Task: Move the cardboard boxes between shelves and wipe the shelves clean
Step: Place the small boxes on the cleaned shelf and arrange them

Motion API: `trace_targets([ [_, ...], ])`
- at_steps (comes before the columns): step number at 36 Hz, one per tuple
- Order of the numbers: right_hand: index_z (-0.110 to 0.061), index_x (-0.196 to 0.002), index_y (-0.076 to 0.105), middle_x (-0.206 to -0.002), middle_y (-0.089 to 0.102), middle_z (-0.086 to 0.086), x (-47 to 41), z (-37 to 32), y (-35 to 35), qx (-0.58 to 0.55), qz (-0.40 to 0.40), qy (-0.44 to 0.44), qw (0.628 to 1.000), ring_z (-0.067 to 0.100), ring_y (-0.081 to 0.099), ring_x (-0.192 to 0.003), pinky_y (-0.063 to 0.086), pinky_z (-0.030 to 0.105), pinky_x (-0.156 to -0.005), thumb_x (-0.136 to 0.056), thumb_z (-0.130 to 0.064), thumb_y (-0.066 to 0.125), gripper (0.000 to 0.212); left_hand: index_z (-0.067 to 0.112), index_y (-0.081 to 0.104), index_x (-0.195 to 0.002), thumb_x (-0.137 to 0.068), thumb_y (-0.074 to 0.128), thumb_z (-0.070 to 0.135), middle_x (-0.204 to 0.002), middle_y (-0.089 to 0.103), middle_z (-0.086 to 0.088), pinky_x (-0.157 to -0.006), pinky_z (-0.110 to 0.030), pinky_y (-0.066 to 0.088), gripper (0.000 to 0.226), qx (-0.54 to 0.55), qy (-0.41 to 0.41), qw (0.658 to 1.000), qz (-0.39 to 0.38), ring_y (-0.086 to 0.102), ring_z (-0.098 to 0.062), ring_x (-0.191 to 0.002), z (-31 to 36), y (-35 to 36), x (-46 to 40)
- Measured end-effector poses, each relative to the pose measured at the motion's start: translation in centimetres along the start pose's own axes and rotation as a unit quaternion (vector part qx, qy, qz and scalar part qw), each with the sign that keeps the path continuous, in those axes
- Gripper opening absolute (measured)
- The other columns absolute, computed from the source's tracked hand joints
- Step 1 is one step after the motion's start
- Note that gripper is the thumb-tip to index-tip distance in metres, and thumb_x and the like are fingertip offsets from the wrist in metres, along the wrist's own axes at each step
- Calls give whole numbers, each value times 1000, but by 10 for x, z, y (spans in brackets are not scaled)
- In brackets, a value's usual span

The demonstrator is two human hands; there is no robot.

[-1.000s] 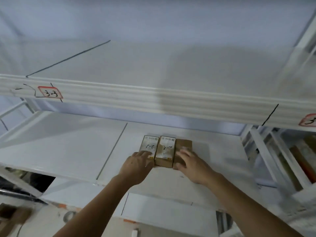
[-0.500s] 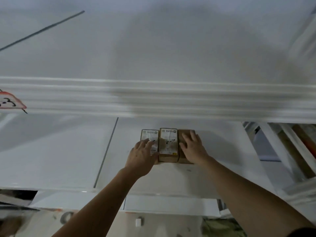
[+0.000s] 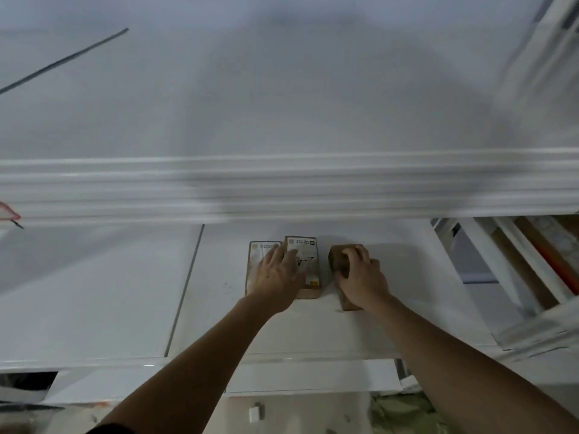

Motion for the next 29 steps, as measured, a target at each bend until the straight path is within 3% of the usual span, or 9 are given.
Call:
trace_targets([
  [3,-23,-141,43,-153,27,0,5,6,-10,-3,18,-5,1000,39,43,-124,53,51,-92,-95,-44,60,53,21,16,-162,-105,32,56,-172,4,-7,-129,-46,6,68,-22,-5,999,-24,-3,-25,-158,16,19,-21],
  [7,-26,-139,43,-155,25,-2,12,18,-25,-13,35,-8,999,38,43,-124,54,49,-90,-94,-46,60,53,14,13,-161,-98,35,65,-169,9,-17,-128,-51,5,85,-100,-2,995,-26,0,-36,-157,31,44,-43],
  [10,-27,-139,43,-156,25,-2,18,31,-38,-23,48,-13,999,37,43,-124,53,48,-90,-95,-48,57,51,16,3,-163,-95,30,73,-172,-4,-10,-126,-55,-8,93,-137,-18,989,-49,-11,-37,-156,31,63,-48],
  [14,-27,-141,42,-158,24,-2,25,50,-51,-25,54,-16,998,36,42,-126,53,48,-91,-95,-50,57,53,19,1,-163,-95,33,72,-172,-7,-5,-122,-63,-12,92,-173,-7,984,-47,-14,-34,-157,40,71,-46],
  [19,-26,-141,42,-156,25,-2,36,71,-57,-33,52,-12,998,36,41,-127,53,49,-93,-96,-49,56,53,22,0,-163,-100,39,55,-171,-12,2,-121,-66,16,81,-129,-7,990,-63,-15,-28,-157,54,76,-34],
  [24,-25,-140,41,-156,26,0,48,82,-55,-24,36,-14,999,35,43,-126,53,49,-94,-96,-47,57,52,23,11,-162,-98,41,41,-172,-2,3,-120,-63,20,73,-108,-9,993,-56,-9,-25,-158,67,75,-18],
  [29,-25,-145,38,-159,23,1,62,84,-61,-13,24,-16,1000,34,43,-126,52,46,-96,-97,-48,56,56,26,17,-161,-96,46,43,-171,8,3,-119,-60,26,73,-61,-12,998,-30,0,-23,-158,78,61,4],
])
Point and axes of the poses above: each hand's wrist, its own x-axis away from the middle knuckle, its own y-axis out of the palm, z = x × y, the point moved 10 cm from there along -x, towards the middle knuckle
